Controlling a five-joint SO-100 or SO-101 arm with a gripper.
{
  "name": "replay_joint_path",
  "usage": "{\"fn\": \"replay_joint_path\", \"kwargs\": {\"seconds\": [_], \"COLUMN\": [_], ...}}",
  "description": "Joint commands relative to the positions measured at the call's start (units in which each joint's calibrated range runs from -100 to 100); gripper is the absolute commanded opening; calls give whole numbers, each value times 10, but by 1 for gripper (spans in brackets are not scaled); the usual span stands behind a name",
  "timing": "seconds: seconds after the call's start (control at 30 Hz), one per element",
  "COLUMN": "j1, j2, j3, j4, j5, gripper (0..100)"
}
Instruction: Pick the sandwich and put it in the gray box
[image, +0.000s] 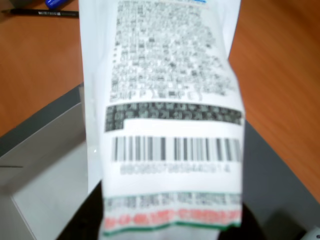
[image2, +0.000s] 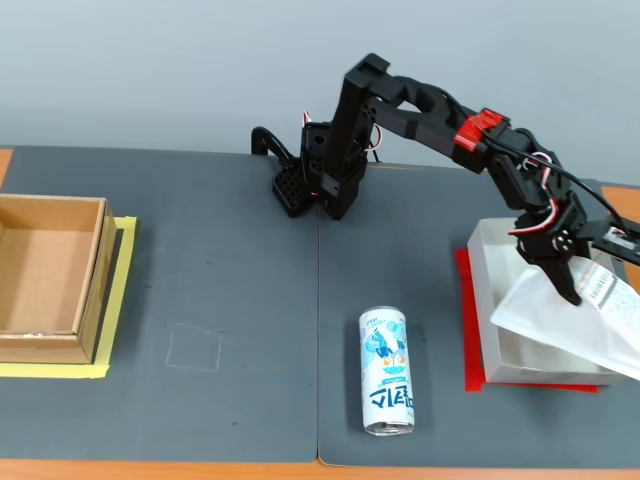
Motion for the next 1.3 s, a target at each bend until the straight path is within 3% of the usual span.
{"fn": "replay_joint_path", "kwargs": {"seconds": [0.0,0.77,1.03,1.27], "j1": [-10,-21,-21,-19], "j2": [33,81,81,73], "j3": [-71,-71,-71,-71], "j4": [-3,19,88,83], "j5": [-1,-1,-2,-2], "gripper": [2,2,28,25]}}
